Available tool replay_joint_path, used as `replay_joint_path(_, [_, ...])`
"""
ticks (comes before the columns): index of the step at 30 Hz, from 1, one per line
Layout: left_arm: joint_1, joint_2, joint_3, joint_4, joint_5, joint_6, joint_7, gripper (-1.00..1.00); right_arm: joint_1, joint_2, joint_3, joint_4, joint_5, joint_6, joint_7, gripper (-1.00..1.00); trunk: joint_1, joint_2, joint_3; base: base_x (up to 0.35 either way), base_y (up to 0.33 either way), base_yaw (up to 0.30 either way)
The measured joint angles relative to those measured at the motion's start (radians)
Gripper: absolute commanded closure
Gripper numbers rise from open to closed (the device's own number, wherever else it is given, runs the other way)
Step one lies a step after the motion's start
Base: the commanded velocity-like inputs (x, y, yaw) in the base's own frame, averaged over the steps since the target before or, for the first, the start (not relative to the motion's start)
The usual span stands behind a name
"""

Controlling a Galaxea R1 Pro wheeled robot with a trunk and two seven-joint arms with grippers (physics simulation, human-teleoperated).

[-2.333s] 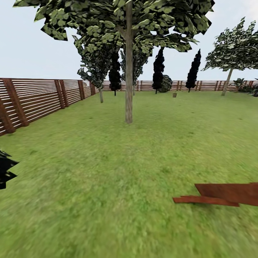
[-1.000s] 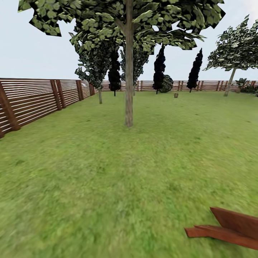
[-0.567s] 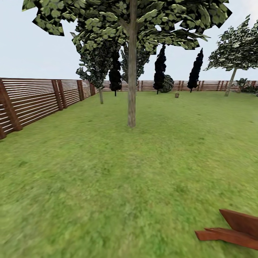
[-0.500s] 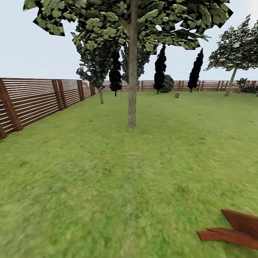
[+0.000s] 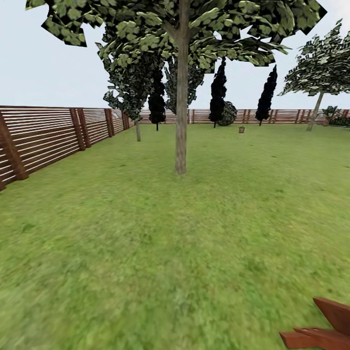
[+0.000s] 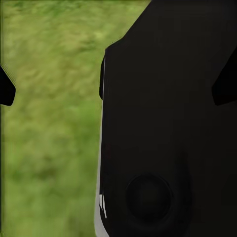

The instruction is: Take the three Easter eggs out of the wicker basket on the lawn in the garden, then place them on the lawn next to a single tree (choose any tree) so that all three eggs are next to the same tree and none are left in the basket.

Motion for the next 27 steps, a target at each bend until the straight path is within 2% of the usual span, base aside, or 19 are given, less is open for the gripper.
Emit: replay_joint_path(27, [0.000, 0.000, 0.000, 0.000, 0.000, 0.000, 0.000, -1.00, 0.000, 0.000, 0.000, 0.000, 0.000, 0.000, 0.001, -1.00, 0.000, 0.000, 0.000, 0.336, 0.000, -0.013])
